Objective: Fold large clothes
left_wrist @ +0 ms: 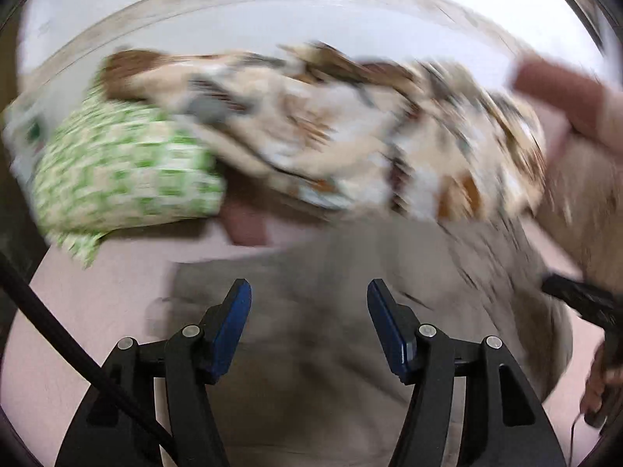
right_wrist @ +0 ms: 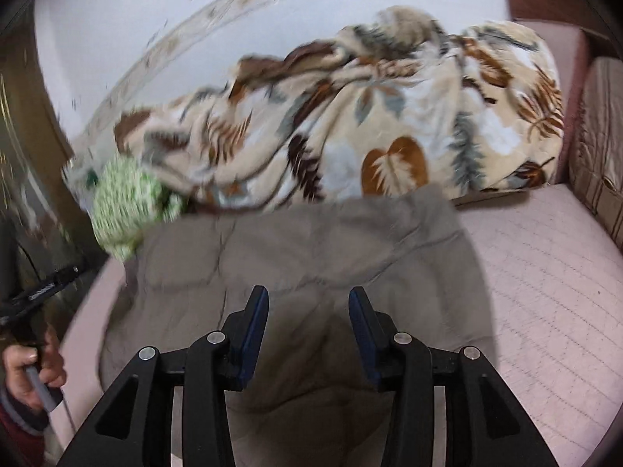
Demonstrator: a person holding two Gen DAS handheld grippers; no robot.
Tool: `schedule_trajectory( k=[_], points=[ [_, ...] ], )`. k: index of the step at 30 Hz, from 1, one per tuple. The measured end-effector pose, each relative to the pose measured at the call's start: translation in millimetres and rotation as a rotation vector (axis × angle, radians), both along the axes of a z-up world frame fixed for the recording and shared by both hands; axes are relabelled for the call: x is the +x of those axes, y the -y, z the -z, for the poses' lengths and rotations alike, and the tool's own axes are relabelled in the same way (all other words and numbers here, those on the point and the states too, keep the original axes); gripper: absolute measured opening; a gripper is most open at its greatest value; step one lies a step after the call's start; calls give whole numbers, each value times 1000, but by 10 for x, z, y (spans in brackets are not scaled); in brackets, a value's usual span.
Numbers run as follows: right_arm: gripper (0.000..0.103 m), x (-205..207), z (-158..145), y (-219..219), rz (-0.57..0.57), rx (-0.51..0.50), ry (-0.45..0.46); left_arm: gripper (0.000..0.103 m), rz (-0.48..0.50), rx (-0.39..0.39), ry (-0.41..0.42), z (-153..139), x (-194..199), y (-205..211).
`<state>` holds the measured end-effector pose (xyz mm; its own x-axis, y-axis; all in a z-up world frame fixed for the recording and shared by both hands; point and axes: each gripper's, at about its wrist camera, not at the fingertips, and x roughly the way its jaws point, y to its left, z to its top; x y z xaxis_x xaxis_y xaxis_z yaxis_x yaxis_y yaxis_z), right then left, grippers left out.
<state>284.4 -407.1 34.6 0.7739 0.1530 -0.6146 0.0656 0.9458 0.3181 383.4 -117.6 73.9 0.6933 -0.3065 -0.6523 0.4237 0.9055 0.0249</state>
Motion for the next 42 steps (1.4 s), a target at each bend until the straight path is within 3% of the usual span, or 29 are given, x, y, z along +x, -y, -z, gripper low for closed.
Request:
schedule_trajectory(
  k=[5, 7, 11, 14, 18, 21, 24, 26, 29, 31, 35, 37, 39, 42],
  points=[
    [46, 278, 326, -189, 6, -89, -66, 64, -61, 143, -159, 620, 391, 384],
    [48, 400, 476, -213, 0, -140, -115, 68, -68, 137, -231, 825, 555, 354],
    [48, 601, 814, -179, -42, -164, -200, 73, -65, 119, -252, 1019, 708, 304],
    [49, 690, 946, -120, -40, -123, -235, 74, -84, 78, -281, 1095, 786, 258],
    [48, 654, 850, -68, -7, -92, -239, 73, -78, 62, -214, 895, 590, 152],
    [50, 147, 410, -131, 29, -48, -132, 73, -66, 22, -90, 568, 118, -132],
    [74, -561, 83, -290, 30, -46, -10, 73, -123, 47, -27, 459, -414, -482],
    [75, -1020, 61, -355, 38, -20, 34, 73, -151, 36, -39, 455, -667, -655],
    [75, -1260, 166, -405, 45, -6, 15, 73, -241, 34, -6, 482, -1018, -963],
    [70, -1289, 220, -376, 59, 1, -19, 73, -309, 39, -1, 537, -1050, -1124],
    [66, -1281, 203, -274, 99, -4, -1, 73, -382, -46, -45, 640, -896, -1305],
    [59, -1215, 254, -243, 106, -5, -18, 73, -384, -15, -43, 764, -825, -1249],
    [58, -1139, 329, -176, 117, -11, -41, 74, -377, 31, -52, 874, -720, -1168],
    [58, -986, 435, -50, 156, -7, -82, 77, -386, 27, -52, 942, -642, -1172]
  ],
)
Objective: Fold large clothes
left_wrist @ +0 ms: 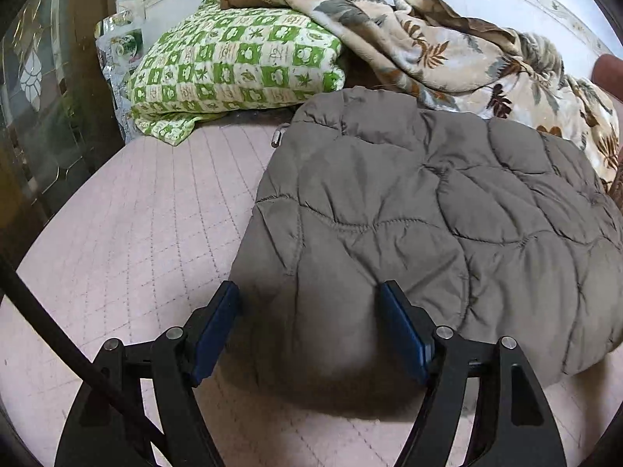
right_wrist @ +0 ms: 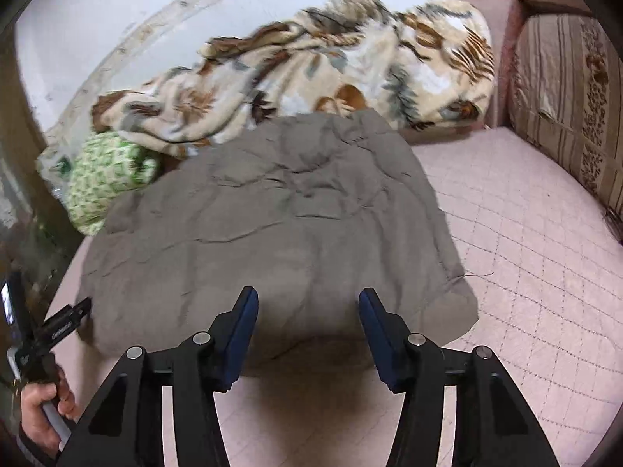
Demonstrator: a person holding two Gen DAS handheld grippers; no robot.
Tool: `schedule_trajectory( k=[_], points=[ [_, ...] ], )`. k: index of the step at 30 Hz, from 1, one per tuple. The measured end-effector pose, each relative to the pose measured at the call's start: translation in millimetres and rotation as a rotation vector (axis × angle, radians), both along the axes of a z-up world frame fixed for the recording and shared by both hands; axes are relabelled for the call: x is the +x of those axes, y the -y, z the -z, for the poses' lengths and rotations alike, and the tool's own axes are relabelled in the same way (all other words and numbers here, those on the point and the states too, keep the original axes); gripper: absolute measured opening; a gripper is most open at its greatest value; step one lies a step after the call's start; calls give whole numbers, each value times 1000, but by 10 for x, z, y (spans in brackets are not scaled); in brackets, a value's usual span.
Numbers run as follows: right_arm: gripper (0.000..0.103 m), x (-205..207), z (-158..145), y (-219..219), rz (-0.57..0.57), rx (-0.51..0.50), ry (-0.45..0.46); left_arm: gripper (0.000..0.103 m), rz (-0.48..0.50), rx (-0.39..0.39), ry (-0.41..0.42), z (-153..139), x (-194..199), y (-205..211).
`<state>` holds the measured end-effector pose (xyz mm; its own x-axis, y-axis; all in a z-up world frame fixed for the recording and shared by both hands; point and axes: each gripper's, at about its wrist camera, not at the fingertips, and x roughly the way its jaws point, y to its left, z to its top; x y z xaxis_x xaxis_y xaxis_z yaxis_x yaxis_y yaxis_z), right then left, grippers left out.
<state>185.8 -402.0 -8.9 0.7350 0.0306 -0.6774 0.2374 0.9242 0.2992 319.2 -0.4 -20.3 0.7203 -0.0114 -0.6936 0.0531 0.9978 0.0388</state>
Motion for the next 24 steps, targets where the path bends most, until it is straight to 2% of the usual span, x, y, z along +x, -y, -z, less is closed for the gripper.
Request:
schedule_trajectory(
  k=[3, 6, 14, 20, 22, 24],
  points=[
    [58, 149, 152, 76, 2, 42, -40, 81, -3, 2, 4, 51, 28, -6],
    [58, 242, 300, 60, 8, 40, -83, 84, -11, 0, -2, 104, 82, -7],
    [59, 298, 475, 153, 19, 128, -124, 85, -18, -5, -9, 151, 135, 12],
    [59, 281, 374, 74, 29, 76, -118, 83, -45, -47, 20, 32, 65, -71],
    [59, 227, 266, 58, 42, 64, -96, 83, -58, -22, 75, -59, -16, -65],
    [59, 156, 113, -11, 50, 11, -61, 83, -56, 21, 148, -169, -118, -19]
  ],
)
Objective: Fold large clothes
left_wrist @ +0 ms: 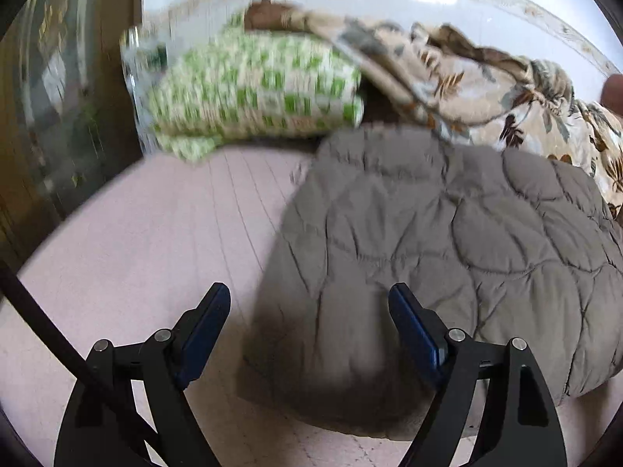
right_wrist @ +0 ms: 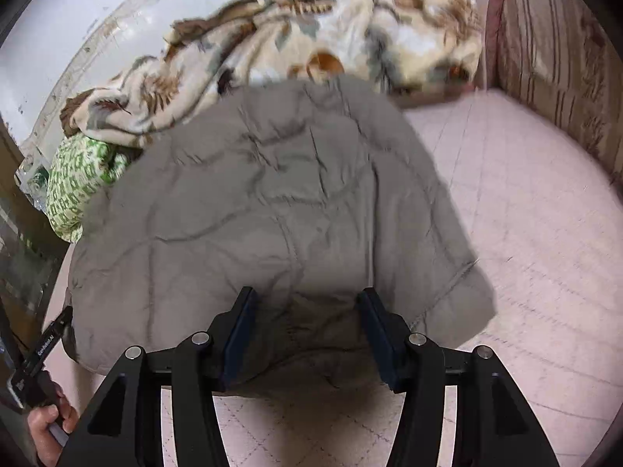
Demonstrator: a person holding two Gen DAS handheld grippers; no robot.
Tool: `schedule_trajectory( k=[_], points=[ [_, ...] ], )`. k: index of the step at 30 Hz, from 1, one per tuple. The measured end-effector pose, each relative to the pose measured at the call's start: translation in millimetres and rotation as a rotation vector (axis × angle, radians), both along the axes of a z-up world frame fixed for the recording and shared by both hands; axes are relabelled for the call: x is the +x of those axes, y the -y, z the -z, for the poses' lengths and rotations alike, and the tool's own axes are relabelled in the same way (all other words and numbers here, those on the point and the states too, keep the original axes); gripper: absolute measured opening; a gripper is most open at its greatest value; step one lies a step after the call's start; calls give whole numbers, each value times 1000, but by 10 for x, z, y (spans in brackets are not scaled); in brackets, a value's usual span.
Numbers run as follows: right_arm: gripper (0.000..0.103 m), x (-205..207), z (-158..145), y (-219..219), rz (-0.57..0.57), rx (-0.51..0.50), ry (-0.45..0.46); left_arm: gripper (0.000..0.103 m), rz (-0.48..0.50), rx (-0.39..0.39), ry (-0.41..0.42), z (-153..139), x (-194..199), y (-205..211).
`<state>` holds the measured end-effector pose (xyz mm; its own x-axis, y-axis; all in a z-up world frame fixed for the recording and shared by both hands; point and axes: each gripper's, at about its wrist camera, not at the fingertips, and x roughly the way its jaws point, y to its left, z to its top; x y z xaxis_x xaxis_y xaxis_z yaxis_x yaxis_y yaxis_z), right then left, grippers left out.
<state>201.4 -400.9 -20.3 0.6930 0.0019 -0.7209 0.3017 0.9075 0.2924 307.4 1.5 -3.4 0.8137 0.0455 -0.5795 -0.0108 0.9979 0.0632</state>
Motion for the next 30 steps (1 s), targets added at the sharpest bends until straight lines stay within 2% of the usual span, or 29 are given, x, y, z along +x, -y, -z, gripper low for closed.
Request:
schedule_trajectory(
  k=[3, 6, 11, 15, 21, 27, 30],
  points=[
    [59, -47, -187, -255, -39, -123, 36, 83, 21, -7, 46, -97, -87, 20],
    [59, -51, -228, -572, -146, -89, 62, 83, 36, -13, 68, -154, -124, 38],
    [59, -17, -253, -962, -232, -201, 59, 83, 45, 12, 80, -149, -135, 72],
    [59, -28, -259, -991, -249, -178, 64, 83, 42, 38, 93, -107, -142, 113],
    [59, -76, -266, -872, -236, -145, 69, 83, 35, 87, 170, -184, -275, 180],
    [59, -112, -389, -651, -161, -126, 101, 83, 27, 98, 166, -180, -242, 185],
    [59, -92, -312, -717, -193, -109, 77, 83, 31, 86, 140, -158, -211, 173]
  ],
)
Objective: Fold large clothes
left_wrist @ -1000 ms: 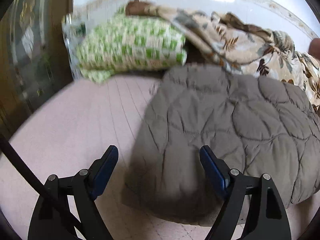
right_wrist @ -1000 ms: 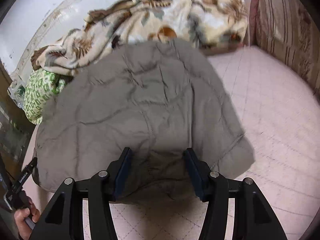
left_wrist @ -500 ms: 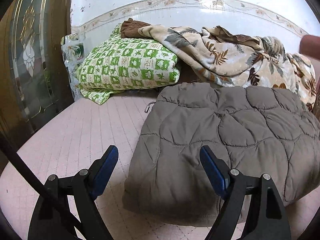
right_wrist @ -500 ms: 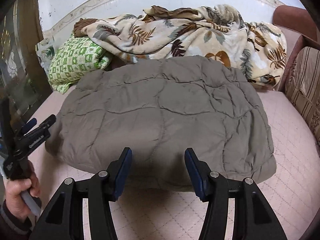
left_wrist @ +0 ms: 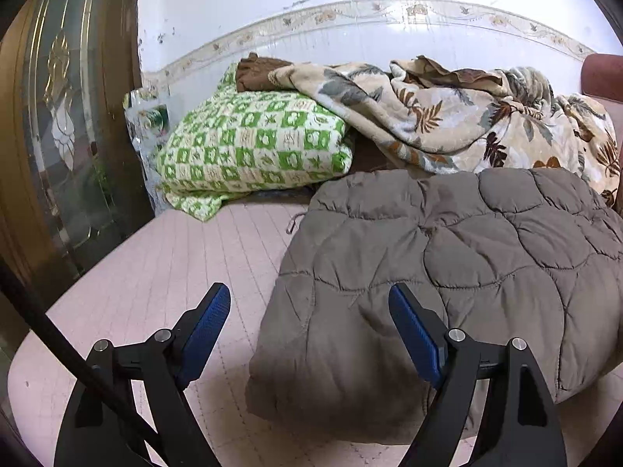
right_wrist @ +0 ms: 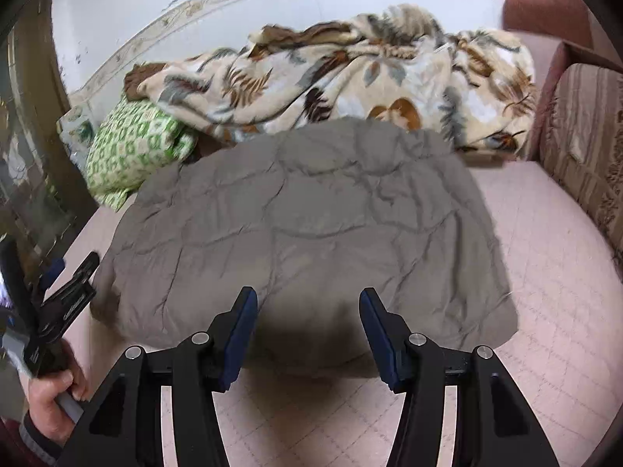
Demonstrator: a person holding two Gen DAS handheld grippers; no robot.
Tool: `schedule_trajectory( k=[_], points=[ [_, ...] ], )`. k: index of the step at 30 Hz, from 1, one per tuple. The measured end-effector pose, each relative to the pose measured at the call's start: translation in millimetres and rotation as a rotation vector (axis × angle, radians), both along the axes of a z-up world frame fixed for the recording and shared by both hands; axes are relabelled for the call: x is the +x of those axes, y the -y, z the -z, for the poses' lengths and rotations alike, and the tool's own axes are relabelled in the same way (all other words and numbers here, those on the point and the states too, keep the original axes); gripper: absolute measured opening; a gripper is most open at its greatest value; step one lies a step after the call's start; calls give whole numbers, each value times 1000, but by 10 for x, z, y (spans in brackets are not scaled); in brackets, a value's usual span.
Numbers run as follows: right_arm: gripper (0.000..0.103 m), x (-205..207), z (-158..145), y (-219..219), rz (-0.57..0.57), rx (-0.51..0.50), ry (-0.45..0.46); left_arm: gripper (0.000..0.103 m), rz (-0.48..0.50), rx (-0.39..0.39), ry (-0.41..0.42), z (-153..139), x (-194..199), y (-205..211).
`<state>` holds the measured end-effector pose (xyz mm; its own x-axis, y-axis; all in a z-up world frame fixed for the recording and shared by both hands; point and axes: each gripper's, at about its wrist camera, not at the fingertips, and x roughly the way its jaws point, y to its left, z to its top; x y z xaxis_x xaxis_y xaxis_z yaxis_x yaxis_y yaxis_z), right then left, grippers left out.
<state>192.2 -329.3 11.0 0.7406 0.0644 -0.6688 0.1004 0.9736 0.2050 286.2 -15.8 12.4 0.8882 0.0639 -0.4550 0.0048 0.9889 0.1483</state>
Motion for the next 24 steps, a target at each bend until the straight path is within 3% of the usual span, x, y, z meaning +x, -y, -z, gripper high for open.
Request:
schedule_trajectory(
  k=[5, 15, 24],
  points=[
    [59, 38, 54, -137, -29, -64, -13, 83, 8, -14, 20, -50, -32, -25],
    [59, 46, 29, -120, -23, -24, -7, 83, 1, 27, 12, -13, -10, -1],
    [59, -43, -18, 4, -13, -15, 9, 83, -12, 18, 24, -91, -39, 3]
  ],
)
